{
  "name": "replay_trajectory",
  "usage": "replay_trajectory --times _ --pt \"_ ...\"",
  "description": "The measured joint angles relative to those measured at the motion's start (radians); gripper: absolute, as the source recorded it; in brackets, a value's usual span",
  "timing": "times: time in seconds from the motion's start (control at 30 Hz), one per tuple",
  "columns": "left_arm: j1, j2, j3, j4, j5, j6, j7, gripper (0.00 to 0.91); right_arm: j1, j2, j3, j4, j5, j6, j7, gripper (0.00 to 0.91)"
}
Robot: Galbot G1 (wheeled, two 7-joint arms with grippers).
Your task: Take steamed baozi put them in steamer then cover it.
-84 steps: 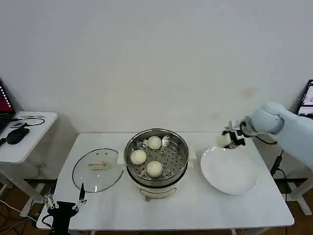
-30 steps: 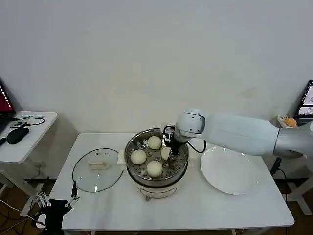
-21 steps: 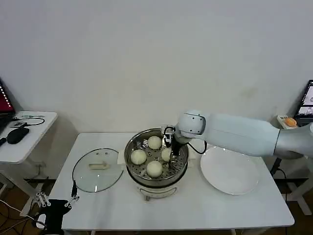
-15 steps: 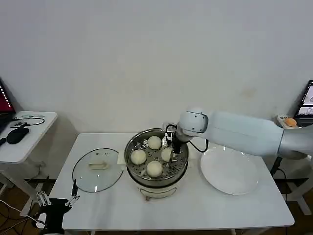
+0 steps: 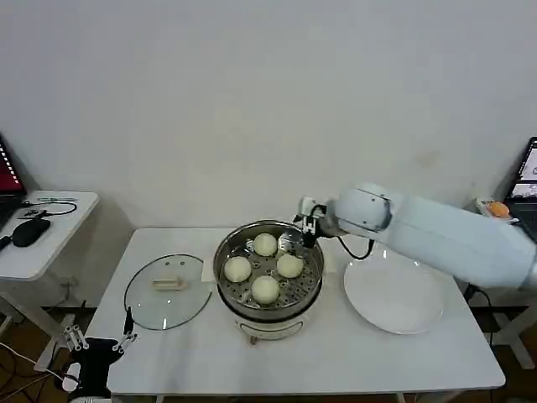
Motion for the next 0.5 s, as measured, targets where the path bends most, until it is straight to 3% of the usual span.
replay_trajectory --times 0.13,0.27,0.4,0.5 --pt "-0.008 -0.001 0.004 0.007 -0.002 -0.001 0.005 0.907 -0.160 -0.064 0.175 0.061 -0.030 0.066 0.127 0.907" --pt "-0.018 0.006 0.003 0.017 -0.003 -0.004 0.011 0.907 -0.394 -0.088 0.428 0.115 -0.096 0.156 0.225 0.907" --pt "-0.027 0.018 0.000 0.032 0.010 -0.011 0.031 0.907 -0.659 -0.059 0.691 0.155 -0.174 0.266 0.271 0.907" --pt "-0.036 0.030 0.001 0.046 0.034 -0.015 0.055 0.907 -0.858 -0.011 0.892 0.167 -0.230 0.363 0.274 0.907"
